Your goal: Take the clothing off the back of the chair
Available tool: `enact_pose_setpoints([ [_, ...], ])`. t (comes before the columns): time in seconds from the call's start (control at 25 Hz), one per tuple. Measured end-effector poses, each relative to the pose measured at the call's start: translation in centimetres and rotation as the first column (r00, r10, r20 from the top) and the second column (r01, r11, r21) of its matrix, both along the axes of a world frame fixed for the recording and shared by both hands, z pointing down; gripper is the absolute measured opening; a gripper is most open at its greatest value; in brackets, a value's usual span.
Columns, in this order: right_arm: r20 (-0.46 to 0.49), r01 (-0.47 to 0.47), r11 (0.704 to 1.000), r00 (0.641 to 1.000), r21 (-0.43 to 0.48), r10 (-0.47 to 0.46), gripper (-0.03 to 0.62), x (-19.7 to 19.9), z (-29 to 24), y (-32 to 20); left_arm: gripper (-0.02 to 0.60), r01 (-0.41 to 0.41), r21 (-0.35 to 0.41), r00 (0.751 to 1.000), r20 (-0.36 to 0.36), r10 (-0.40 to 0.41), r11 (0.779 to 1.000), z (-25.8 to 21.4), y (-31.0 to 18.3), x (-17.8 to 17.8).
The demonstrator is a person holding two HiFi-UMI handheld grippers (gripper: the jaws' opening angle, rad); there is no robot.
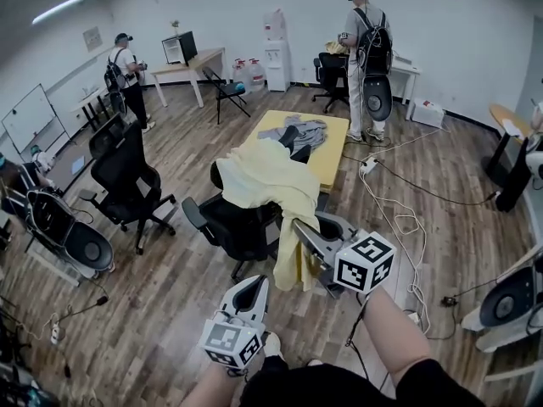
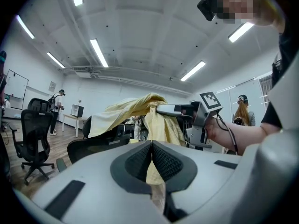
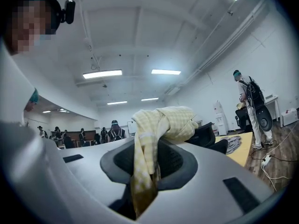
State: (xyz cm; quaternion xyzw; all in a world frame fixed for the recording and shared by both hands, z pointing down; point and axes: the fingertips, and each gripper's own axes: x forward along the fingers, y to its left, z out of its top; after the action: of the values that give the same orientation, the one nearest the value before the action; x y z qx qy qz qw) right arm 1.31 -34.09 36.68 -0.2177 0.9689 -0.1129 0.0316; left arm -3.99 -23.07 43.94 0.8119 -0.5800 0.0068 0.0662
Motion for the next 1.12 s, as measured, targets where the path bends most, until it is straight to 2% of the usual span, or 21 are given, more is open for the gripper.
enact_pose_setpoints([
  [0.28, 0.017, -0.005, 1.0, 1.0, -0.004, 0.005, 0.094, 5.3, 0.4, 4.0, 0.018, 0.002, -0.013, 1.0, -0.008, -0.002, 1.0, 0.9, 3.1, 4.1],
  [0.6, 0.007, -0.009, 0.999, 1.0, -0.031, 0.009, 0.094, 8.9, 2.3, 6.8, 0.018, -0.014, -0.033, 1.0, 0.001, 0.014, 0.999, 1.2, 5.0, 6.5],
  [0.84, 0.02, -0.015, 0.999, 1.0, -0.047, 0.016, 0.094, 10.1, 3.2, 8.8, 0.018, -0.002, -0.022, 1.0, 0.009, 0.003, 1.0, 0.5, 5.9, 5.4],
  [1.12, -0.004, -0.044, 0.996, 0.999, -0.077, 0.044, 0.094, 8.2, 5.7, 11.2, 0.018, -0.025, -0.033, 1.0, 0.008, 0.026, 0.999, 1.3, 8.0, 2.5],
])
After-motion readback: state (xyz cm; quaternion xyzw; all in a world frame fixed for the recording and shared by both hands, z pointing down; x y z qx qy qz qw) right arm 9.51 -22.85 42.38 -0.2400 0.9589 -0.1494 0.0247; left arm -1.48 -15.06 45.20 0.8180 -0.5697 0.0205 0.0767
